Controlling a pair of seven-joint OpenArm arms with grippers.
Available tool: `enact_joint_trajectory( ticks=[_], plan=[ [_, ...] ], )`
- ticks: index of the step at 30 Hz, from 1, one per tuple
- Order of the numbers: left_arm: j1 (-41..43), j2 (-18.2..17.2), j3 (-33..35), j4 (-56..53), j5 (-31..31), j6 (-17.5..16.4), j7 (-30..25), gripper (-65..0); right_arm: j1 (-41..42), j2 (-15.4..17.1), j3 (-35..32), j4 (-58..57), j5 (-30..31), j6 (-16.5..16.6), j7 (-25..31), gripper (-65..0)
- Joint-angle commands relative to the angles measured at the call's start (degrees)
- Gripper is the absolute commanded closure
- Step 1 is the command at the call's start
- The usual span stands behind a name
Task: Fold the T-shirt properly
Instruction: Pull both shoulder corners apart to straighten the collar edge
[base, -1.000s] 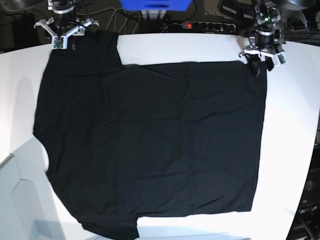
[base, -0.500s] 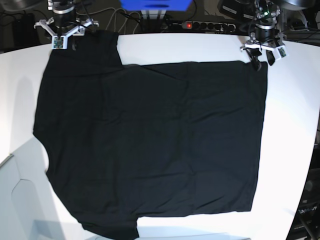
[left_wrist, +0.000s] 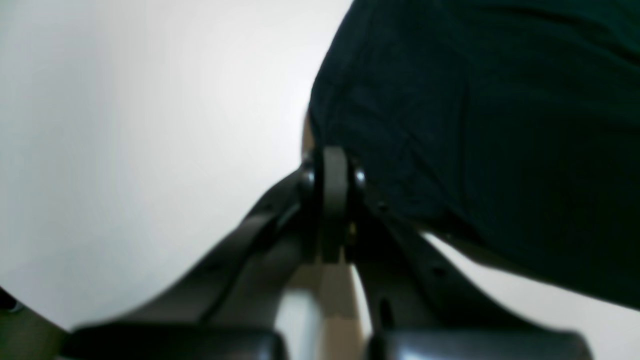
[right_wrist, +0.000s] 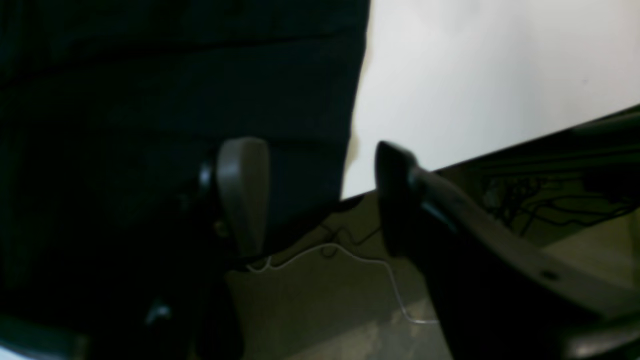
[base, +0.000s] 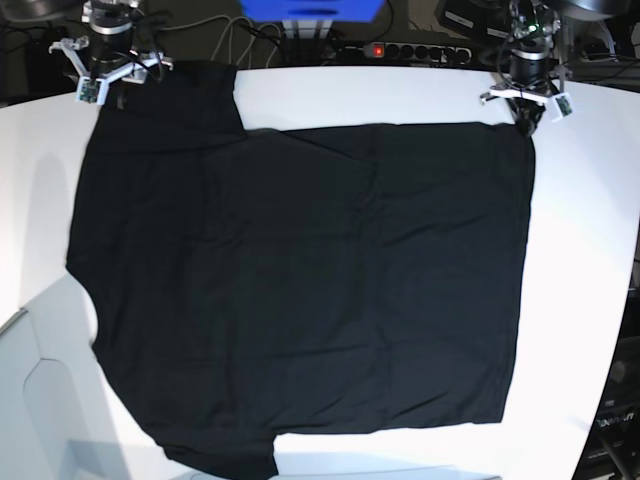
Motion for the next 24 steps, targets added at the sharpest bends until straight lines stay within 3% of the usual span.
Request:
enact_joint_trajectory(
  ticks=[1,11,17,22,24],
  plan=[
    [0.7,-0.2,-0.2,1.1,0.0,-0.3,0.2,-0.2,-0.3,0.3,0.5,0.4,0.2,0.2,1.2,-36.5],
    [0.9,-0.2,-0.3,1.8,0.2,-0.3,0.2,-0.2,6.4,0.5,5.1,-8.7,0.1,0.3,1.2,-37.7],
    [0.9,-0.3,-0.3,1.8,0.3,-0.3,0.2,-0.2,8.0,1.5,5.6,-13.3,0.0,7.5,1.2,-37.3],
    [0.9,-0.3,-0.3,1.8,0.3,-0.3,0.2,-0.2,8.0,1.3,5.6,-13.7,0.0,8.3,1.2,-37.0],
    [0.9,-0.3,-0.3,1.8,0.3,-0.3,0.2,-0.2,7.7,1.3,5.5,-13.7,0.0,8.3,1.1,-32.5]
  ],
)
